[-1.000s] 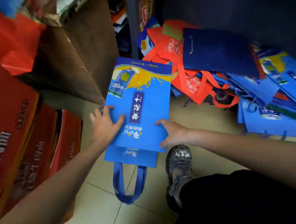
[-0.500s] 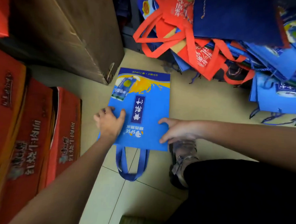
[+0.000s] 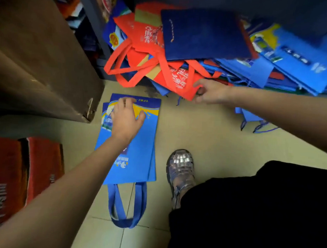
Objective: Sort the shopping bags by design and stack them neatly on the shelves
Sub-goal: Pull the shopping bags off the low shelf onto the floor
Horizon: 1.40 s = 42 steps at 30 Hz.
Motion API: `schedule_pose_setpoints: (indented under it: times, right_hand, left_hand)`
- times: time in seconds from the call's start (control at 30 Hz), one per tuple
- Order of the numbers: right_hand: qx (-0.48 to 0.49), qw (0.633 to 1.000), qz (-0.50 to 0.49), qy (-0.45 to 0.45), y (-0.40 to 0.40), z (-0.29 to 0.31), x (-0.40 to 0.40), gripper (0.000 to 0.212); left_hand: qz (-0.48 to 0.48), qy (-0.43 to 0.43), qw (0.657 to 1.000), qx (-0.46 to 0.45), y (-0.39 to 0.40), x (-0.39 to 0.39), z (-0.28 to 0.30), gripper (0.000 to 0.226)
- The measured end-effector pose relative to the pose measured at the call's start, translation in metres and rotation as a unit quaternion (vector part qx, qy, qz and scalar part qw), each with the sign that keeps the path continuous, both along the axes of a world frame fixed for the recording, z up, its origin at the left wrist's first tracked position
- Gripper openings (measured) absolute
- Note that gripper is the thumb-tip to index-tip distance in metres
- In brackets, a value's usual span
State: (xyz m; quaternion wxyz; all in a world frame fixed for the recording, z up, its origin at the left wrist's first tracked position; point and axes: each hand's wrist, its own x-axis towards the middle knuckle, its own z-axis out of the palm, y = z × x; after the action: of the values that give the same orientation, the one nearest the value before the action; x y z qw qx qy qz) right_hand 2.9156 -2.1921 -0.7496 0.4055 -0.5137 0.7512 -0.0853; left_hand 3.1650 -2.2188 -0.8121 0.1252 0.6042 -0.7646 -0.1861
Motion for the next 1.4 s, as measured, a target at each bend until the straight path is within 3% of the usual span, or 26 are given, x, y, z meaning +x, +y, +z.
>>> schedule_pose_setpoints:
  times: [0.23, 0.43, 0.53, 0.67, 0.8, 0.97, 1.03, 1.1, 1.17, 1.23, 1.27, 1.33, 1.4]
  right_hand:
    - [-0.051, 0.979, -0.114, 0.159, 0.043, 0.018, -0.177, 0.069]
    - [-0.024, 0.957, -0.134, 0.256, 0.046, -0.04, -0.269, 0.07]
    - [-0.006, 0.939, -0.124, 0.321, 0.04, -0.072, -0.297, 0.072]
    - [-0.022, 0.952, -0.092, 0.291, 0.041, -0.091, -0.327, 0.083]
    - [-0.02, 0.926, -0.004, 0.378, 0.068, -0.085, -0.352, 0.076]
    - [-0.022, 0.933, -0.011, 0.358, 0.072, -0.048, -0.318, 0.064]
    - [-0.05, 0.931, -0.012, 0.363, 0.065, -0.026, -0.278, 0.058]
    - [-0.094, 0.928, -0.003, 0.361, 0.06, -0.015, -0.224, 0.054]
    - [-0.138, 0.951, 0.039, 0.275, 0.054, -0.019, -0.179, 0.05]
    - [-0.141, 0.985, 0.009, 0.097, 0.048, -0.025, -0.161, 0.045]
    - [-0.15, 0.986, -0.032, 0.057, 0.046, -0.028, -0.166, 0.043]
    - [-0.165, 0.973, -0.119, 0.112, 0.047, -0.038, -0.195, 0.049]
    - [-0.092, 0.96, -0.202, 0.169, 0.057, -0.051, -0.224, 0.069]
  left_hand:
    - [-0.224, 0.001, 0.97, -0.092, -0.034, -0.197, 0.05, 0.046]
    - [-0.41, -0.074, 0.897, -0.149, -0.049, -0.284, 0.035, 0.053]
    - [-0.387, -0.091, 0.908, -0.13, -0.06, -0.308, 0.01, 0.051]
    - [-0.367, -0.135, 0.917, -0.082, -0.06, -0.329, -0.023, 0.055]
    - [-0.367, -0.129, 0.914, -0.111, -0.059, -0.328, -0.035, 0.052]
    - [-0.349, -0.127, 0.922, -0.113, -0.053, -0.328, -0.028, 0.05]
    - [-0.32, -0.071, 0.941, -0.08, -0.051, -0.327, -0.022, 0.046]
    - [-0.256, 0.041, 0.966, -0.026, -0.051, -0.319, -0.013, 0.04]
    - [-0.18, 0.137, 0.974, -0.001, -0.057, -0.305, -0.004, 0.038]
    - [-0.142, 0.155, 0.978, 0.002, -0.062, -0.289, 0.0, 0.034]
    - [-0.136, 0.153, 0.979, 0.002, -0.062, -0.282, -0.002, 0.033]
    - [-0.129, 0.162, 0.978, 0.011, -0.058, -0.273, -0.009, 0.034]
    - [-0.122, 0.17, 0.977, 0.03, -0.048, -0.273, -0.019, 0.037]
